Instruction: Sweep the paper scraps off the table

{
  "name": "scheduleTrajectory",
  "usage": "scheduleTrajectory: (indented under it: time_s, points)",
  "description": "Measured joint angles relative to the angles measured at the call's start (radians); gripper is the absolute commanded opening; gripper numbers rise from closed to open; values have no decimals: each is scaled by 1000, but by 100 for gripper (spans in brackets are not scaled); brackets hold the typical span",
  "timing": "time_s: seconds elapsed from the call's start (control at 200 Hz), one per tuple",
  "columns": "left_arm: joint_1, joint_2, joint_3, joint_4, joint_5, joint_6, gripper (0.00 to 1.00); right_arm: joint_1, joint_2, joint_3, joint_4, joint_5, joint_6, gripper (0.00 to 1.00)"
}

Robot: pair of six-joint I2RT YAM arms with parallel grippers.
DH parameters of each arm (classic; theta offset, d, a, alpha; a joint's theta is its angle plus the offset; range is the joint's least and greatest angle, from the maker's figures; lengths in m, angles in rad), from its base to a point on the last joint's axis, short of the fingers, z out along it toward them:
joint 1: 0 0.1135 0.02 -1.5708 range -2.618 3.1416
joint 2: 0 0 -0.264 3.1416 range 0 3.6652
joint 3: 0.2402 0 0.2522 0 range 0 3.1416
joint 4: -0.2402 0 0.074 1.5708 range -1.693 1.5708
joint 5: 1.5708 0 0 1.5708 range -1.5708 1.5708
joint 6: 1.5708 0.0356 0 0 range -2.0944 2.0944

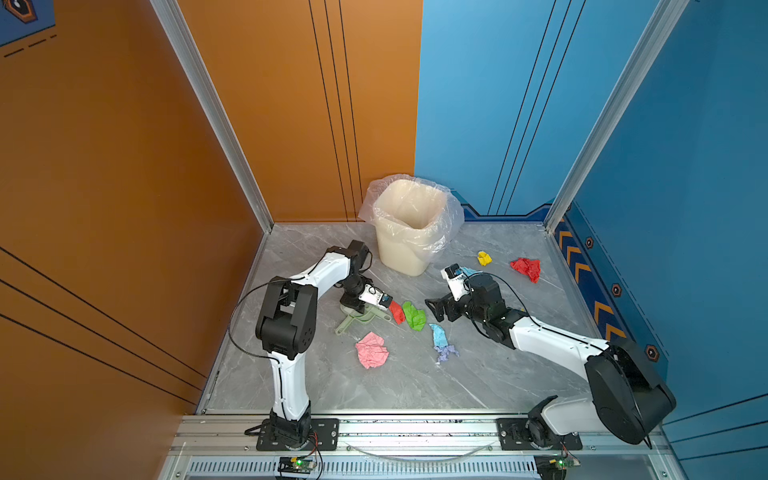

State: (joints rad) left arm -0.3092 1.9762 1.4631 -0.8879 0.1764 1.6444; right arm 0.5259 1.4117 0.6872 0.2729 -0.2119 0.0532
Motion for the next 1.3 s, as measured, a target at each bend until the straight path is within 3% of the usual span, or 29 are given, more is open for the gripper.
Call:
scheduleTrajectory:
  time_s: [1.301]
  points:
    - [-7,43,23,0,7,-12,42,0,21,13,0,-4,0,100]
